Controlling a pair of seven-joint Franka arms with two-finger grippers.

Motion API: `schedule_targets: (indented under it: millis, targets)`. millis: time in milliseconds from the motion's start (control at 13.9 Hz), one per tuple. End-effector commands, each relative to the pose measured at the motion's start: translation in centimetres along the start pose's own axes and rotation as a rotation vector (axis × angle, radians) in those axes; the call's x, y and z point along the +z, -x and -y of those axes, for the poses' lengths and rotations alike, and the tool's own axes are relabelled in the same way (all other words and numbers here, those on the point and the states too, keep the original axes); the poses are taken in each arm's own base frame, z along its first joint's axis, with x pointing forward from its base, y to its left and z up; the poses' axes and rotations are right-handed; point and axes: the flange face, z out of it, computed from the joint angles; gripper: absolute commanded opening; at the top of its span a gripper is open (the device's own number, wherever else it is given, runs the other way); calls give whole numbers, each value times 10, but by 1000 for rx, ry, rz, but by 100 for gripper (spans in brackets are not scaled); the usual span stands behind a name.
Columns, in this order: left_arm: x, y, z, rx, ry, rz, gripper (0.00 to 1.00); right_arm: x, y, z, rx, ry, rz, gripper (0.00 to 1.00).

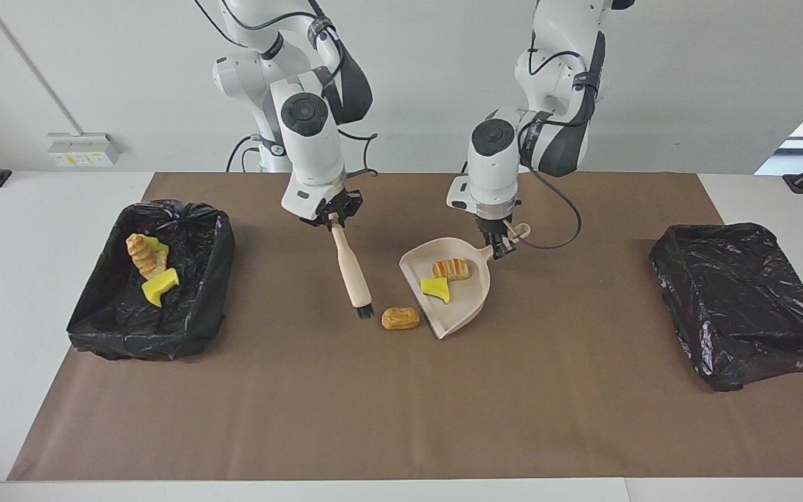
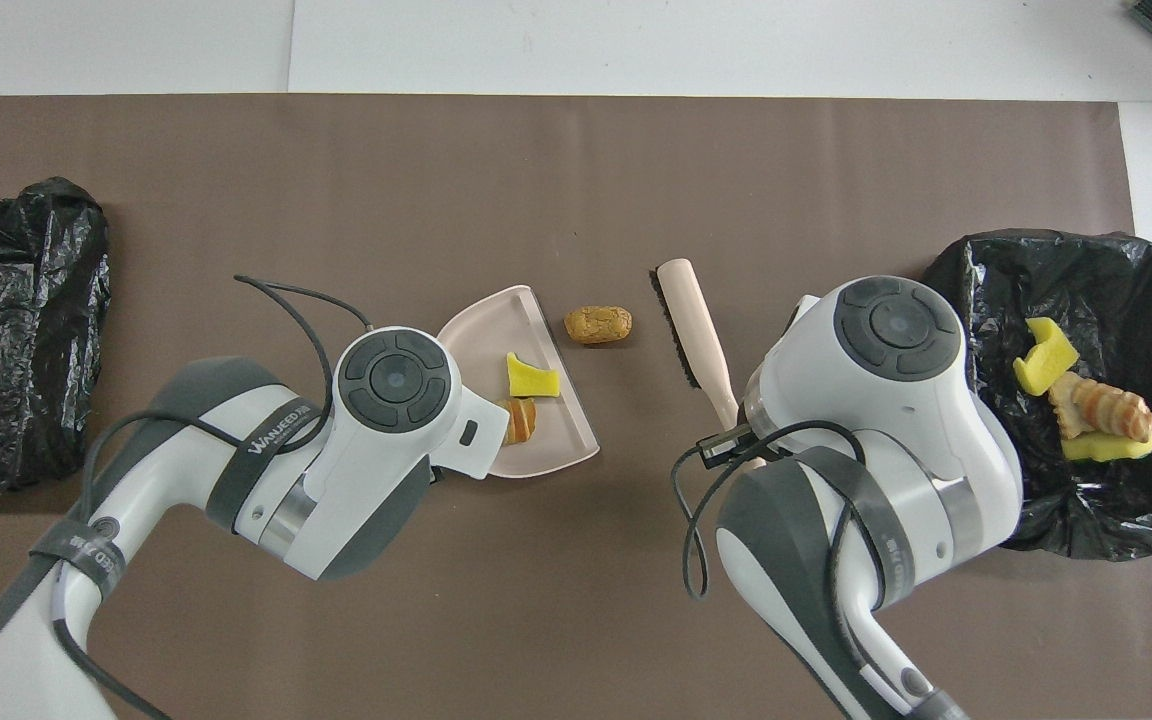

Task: Sweep and dump trash in bin
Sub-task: 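Sweep the last sponge into the dustpan with the right gripper's brush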

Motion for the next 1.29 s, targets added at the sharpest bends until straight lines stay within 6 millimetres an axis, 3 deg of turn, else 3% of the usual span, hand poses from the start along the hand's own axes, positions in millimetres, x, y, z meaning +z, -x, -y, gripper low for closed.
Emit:
schedule_targets:
  millis: [0, 216, 360, 504, 719, 791, 935, 1223]
  targets:
    - [1, 3, 10, 8, -21, -6, 0, 25, -55, -18, -98, 95, 47, 0]
    - [3, 6, 13, 30, -16, 1, 0, 49, -69, -6, -116, 80, 46, 0]
    - [5, 9, 10, 37, -8, 12, 0, 67, -67, 9, -94, 20, 68, 0]
    - [5, 8, 8, 41, -7, 13, 0, 66, -59, 53, -7, -142, 85, 0]
    - [4, 9, 8, 76, -6, 13, 0, 60, -51, 84, 70, -277, 106, 0]
    - [4, 9, 8, 100, -5, 14, 0, 57, -49, 94, 105, -311, 111, 0]
    - [5, 9, 8, 127, -5, 13, 0, 31, -43, 99, 144, -350, 83, 0]
    - [6, 13, 14, 188, -8, 6, 0, -12, -26, 86, 185, -424, 57, 0]
